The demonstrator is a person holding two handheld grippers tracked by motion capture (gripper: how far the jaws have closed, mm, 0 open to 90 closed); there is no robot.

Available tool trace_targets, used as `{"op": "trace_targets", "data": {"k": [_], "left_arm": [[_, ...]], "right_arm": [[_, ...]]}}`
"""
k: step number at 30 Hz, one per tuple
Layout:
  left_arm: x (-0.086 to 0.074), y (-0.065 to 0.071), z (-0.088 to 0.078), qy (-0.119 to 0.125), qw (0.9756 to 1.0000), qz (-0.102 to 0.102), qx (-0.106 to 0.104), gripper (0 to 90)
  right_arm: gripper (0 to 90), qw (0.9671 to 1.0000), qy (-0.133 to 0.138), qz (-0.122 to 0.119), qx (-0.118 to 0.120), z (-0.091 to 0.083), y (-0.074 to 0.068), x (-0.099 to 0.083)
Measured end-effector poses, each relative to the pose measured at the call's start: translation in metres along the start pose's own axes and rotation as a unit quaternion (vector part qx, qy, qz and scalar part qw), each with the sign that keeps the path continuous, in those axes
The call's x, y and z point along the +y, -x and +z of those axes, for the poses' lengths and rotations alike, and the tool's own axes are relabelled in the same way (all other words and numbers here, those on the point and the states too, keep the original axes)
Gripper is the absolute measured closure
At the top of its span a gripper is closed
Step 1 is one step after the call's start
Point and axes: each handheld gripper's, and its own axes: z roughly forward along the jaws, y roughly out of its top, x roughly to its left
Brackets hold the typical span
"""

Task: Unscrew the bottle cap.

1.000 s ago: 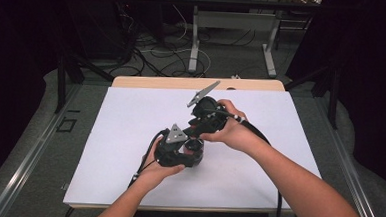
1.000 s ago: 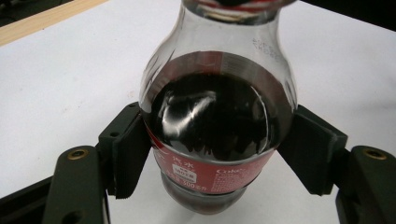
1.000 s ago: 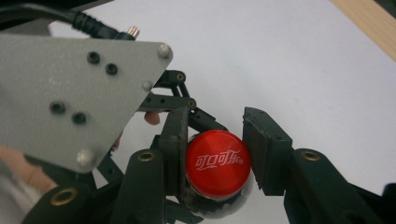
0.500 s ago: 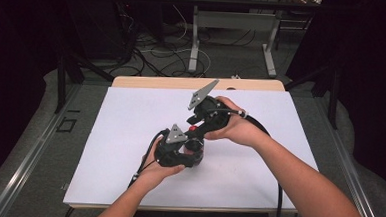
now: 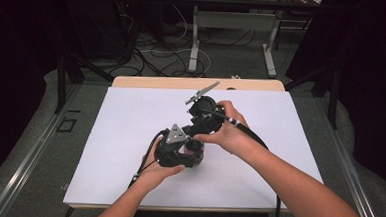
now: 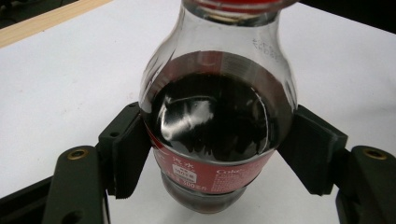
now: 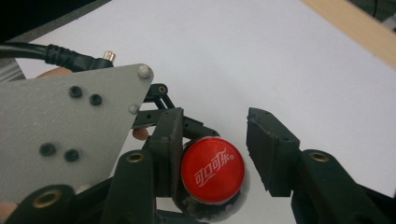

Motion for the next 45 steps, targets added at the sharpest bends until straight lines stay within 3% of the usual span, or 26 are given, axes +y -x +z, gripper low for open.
{"op": "trace_targets", "data": {"k": [3, 7, 10, 12, 14, 15, 18, 20, 23, 26, 27, 28, 29, 30, 33, 35, 38, 40, 45], "left_arm": [[0.0, 0.0, 0.0, 0.0, 1.0, -0.001, 0.002, 30.1], [0.0, 0.0, 0.0, 0.002, 1.0, 0.0, 0.005, 30.1], [0.0, -0.001, -0.001, -0.002, 1.0, 0.001, 0.004, 30.1], [0.0, -0.001, -0.001, -0.003, 1.0, 0.001, 0.001, 30.1], [0.0, -0.001, 0.0, 0.001, 1.0, 0.002, 0.003, 30.1], [0.0, -0.001, 0.0, 0.001, 1.0, 0.001, 0.002, 30.1], [0.0, 0.0, 0.0, -0.001, 1.0, 0.006, -0.001, 30.1], [0.0, 0.001, 0.0, -0.006, 0.9999, 0.01, -0.005, 30.1], [-0.001, 0.003, 0.001, -0.002, 0.9999, 0.008, -0.006, 30.1], [0.0, 0.002, 0.001, -0.006, 0.9999, 0.005, -0.009, 30.1], [0.0, 0.001, 0.0, -0.007, 0.9999, 0.009, -0.007, 30.1], [0.0, 0.002, 0.001, 0.0, 1.0, 0.005, -0.004, 30.1], [0.0, 0.001, 0.0, 0.0, 1.0, 0.005, -0.003, 30.1], [0.0, 0.001, 0.0, 0.0, 1.0, 0.003, -0.002, 30.1], [0.0, 0.0, -0.001, 0.0, 1.0, 0.001, -0.004, 30.1], [0.0, 0.0, -0.001, 0.004, 1.0, -0.001, -0.001, 30.1], [0.0, 0.0, 0.0, 0.004, 1.0, -0.001, 0.001, 30.1], [0.0, 0.001, -0.001, 0.003, 1.0, -0.004, 0.0, 30.1], [0.001, 0.001, -0.001, 0.0, 1.0, 0.0, -0.001, 30.1]], "right_arm": [[60.0, 0.9997, -0.009, 0.021, 0.005, 0.001, 0.001, 0.0], [61.3, 0.9997, -0.012, 0.014, 0.015, 0.001, 0.002, 0.0], [61.6, 0.9993, -0.013, -0.004, 0.034, 0.001, 0.006, 0.001], [61.6, 0.997, -0.007, -0.05, 0.058, 0.003, 0.009, 0.002], [61.7, 0.9944, -0.01, -0.069, 0.079, 0.004, 0.013, 0.003], [61.7, 0.9903, -0.018, -0.097, 0.098, 0.004, 0.016, 0.004], [61.7, 0.9805, -0.026, -0.14, 0.136, 0.005, 0.024, 0.006], [61.7, 0.9703, -0.031, -0.182, 0.156, 0.006, 0.027, 0.008], [61.5, 0.9505, -0.037, -0.247, 0.186, 0.007, 0.031, 0.011], [59.2, 0.9456, -0.032, -0.265, 0.186, 0.007, 0.031, 0.011], [54.2, 0.9499, -0.027, -0.257, 0.175, 0.006, 0.03, 0.011], [51.2, 0.9564, -0.026, -0.235, 0.171, 0.006, 0.028, 0.01], [50.4, 0.959, -0.024, -0.229, 0.164, 0.005, 0.027, 0.01], [48.2, 0.9651, -0.025, -0.212, 0.151, 0.004, 0.025, 0.01], [48.7, 0.9834, -0.02, -0.132, 0.123, -0.003, 0.019, 0.01], [48.8, 0.991, -0.014, -0.096, 0.092, -0.006, 0.015, 0.01], [49.1, 0.9966, -0.022, -0.061, 0.05, -0.008, 0.01, 0.009], [49.9, 0.9984, -0.029, -0.038, 0.031, -0.007, 0.005, 0.007], [57.5, 0.9994, -0.033, -0.01, -0.003, -0.005, -0.002, 0.006]]}}
